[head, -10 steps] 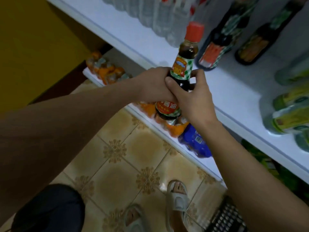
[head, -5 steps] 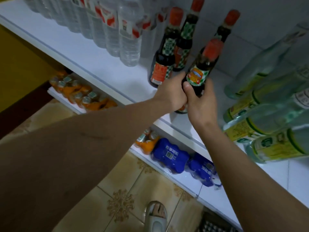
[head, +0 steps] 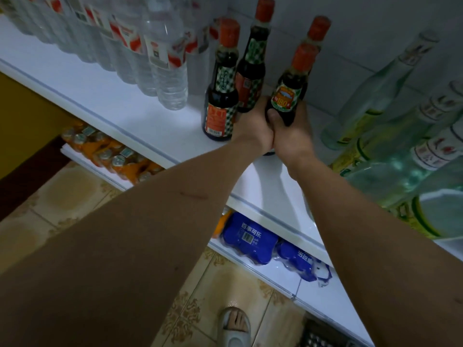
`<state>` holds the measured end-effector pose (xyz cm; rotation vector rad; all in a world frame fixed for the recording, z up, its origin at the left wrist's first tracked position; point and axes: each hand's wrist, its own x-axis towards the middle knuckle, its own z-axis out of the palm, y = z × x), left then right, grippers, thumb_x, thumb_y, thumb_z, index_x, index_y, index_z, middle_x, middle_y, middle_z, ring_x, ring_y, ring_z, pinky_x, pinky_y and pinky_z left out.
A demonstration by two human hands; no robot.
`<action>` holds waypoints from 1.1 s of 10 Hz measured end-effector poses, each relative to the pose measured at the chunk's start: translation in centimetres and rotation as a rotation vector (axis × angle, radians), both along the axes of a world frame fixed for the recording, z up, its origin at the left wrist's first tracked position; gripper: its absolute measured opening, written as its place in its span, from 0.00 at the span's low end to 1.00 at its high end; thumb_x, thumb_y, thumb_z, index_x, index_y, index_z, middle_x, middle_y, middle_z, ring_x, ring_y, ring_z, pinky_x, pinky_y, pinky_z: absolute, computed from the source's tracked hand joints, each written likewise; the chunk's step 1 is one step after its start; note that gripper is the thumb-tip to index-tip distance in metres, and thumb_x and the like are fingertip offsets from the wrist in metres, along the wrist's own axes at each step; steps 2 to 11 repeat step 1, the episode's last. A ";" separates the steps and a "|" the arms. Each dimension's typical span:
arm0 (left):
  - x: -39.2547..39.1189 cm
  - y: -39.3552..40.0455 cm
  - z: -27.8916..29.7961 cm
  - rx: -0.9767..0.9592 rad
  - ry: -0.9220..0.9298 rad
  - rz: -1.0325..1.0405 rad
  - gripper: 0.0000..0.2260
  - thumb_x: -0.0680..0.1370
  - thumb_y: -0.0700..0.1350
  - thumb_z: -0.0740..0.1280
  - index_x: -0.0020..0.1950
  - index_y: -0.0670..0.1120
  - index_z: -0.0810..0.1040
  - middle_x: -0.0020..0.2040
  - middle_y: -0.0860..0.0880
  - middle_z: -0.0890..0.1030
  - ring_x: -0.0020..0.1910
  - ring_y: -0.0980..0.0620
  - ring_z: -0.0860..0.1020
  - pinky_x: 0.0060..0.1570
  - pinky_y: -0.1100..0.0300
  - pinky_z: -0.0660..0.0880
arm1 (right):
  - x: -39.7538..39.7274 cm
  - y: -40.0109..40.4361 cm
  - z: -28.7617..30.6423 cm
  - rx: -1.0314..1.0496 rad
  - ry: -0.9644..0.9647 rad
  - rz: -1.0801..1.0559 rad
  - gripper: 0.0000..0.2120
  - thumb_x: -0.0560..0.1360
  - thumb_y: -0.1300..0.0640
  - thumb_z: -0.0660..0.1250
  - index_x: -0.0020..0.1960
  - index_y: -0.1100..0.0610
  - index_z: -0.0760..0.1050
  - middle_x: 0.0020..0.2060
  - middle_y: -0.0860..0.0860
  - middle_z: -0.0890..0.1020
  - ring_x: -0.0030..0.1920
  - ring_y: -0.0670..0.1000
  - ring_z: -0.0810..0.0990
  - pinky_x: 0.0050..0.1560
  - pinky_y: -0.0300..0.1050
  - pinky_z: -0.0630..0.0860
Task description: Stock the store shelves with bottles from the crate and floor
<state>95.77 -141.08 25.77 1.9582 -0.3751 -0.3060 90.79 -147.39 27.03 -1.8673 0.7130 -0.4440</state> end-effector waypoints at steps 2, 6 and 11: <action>-0.5 0.6 -0.3 0.150 -0.064 -0.060 0.17 0.80 0.40 0.62 0.68 0.40 0.71 0.62 0.40 0.79 0.61 0.41 0.76 0.52 0.65 0.68 | 0.0 -0.3 0.0 0.064 0.097 -0.014 0.27 0.79 0.53 0.66 0.75 0.53 0.61 0.68 0.54 0.75 0.65 0.56 0.75 0.65 0.53 0.73; -0.5 0.6 -0.3 0.150 -0.064 -0.060 0.17 0.80 0.40 0.62 0.68 0.40 0.71 0.62 0.40 0.79 0.61 0.41 0.76 0.52 0.65 0.68 | 0.0 -0.3 0.0 0.064 0.097 -0.014 0.27 0.79 0.53 0.66 0.75 0.53 0.61 0.68 0.54 0.75 0.65 0.56 0.75 0.65 0.53 0.73; -0.5 0.6 -0.3 0.150 -0.064 -0.060 0.17 0.80 0.40 0.62 0.68 0.40 0.71 0.62 0.40 0.79 0.61 0.41 0.76 0.52 0.65 0.68 | 0.0 -0.3 0.0 0.064 0.097 -0.014 0.27 0.79 0.53 0.66 0.75 0.53 0.61 0.68 0.54 0.75 0.65 0.56 0.75 0.65 0.53 0.73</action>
